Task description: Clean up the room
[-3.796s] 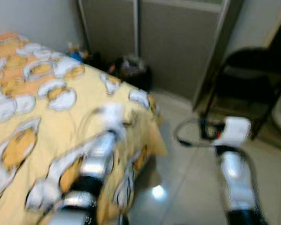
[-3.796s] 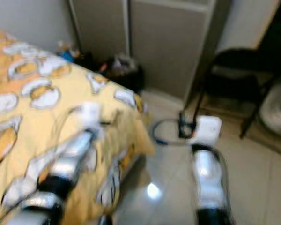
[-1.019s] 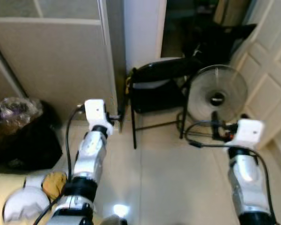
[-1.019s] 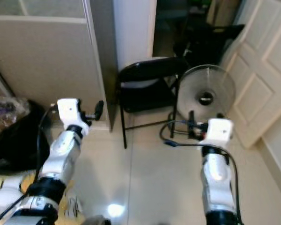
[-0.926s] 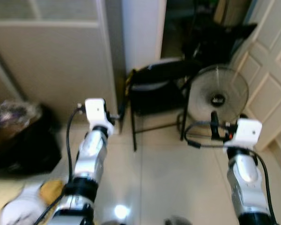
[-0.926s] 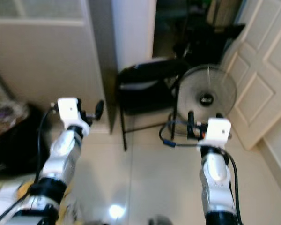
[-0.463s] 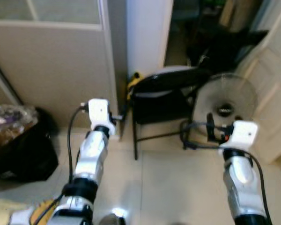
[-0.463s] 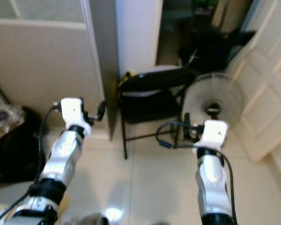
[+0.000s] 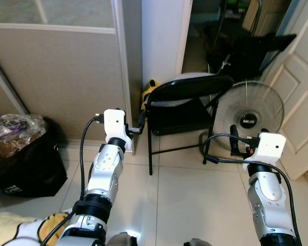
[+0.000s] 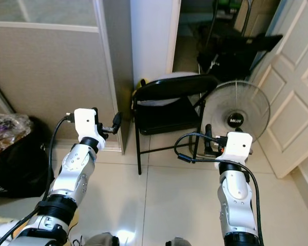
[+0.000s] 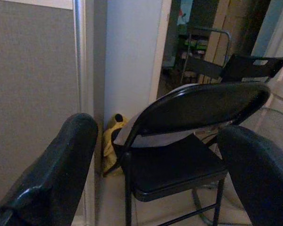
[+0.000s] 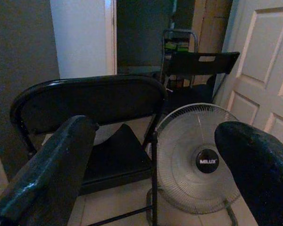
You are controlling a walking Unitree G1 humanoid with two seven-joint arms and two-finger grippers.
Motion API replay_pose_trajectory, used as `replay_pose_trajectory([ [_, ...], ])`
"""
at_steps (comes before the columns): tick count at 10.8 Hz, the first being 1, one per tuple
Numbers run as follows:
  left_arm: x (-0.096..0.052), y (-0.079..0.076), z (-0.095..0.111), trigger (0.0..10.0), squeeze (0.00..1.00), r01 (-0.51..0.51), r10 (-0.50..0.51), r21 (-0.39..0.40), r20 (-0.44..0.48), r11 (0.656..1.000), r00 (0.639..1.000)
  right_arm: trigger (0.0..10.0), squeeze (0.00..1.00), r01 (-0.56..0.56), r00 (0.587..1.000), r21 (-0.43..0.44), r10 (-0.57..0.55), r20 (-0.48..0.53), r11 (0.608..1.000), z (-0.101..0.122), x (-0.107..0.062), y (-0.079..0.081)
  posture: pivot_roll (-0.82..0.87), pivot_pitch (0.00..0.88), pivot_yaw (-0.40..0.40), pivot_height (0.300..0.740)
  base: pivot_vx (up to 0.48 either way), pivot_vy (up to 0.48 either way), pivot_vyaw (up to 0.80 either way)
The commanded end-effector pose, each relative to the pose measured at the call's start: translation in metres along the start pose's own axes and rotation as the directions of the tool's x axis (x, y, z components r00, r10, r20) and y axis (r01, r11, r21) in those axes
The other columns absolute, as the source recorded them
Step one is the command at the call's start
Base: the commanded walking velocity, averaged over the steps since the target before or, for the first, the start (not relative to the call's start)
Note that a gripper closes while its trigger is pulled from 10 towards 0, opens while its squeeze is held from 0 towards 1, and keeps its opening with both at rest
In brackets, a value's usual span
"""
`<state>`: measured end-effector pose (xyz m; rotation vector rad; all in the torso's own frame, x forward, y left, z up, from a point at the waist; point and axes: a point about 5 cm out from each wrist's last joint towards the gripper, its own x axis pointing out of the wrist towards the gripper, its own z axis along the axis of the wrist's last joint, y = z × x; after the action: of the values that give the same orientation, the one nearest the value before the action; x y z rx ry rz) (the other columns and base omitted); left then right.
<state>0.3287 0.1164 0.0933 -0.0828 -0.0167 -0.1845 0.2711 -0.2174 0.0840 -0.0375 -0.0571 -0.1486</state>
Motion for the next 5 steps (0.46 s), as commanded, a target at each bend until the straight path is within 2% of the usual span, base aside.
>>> replay_pose_trajectory([
  [1, 0.0007, -0.0007, -0.0023, 10.0, 0.0, 0.006, -0.006, 0.001, -0.018, 1.0, 1.0, 10.0, 0.0, -0.004, 1.0, 0.01, 0.004, 0.005, 1.0, 0.0032, 0.0034, 0.0011, -0.03, 0.0, 0.007, 0.7, 0.0, 0.0, 0.0],
  [5, 0.0022, -0.0013, -0.0031, 10.0, 0.0, 0.011, -0.011, -0.002, -0.026, 1.0, 1.0, 10.0, 0.0, -0.003, 1.0, 0.008, 0.003, -0.008, 1.0, 0.0022, 0.0065, 0.0023, -0.03, 0.0, 0.007, 0.7, 0.0, 0.0, 0.0],
])
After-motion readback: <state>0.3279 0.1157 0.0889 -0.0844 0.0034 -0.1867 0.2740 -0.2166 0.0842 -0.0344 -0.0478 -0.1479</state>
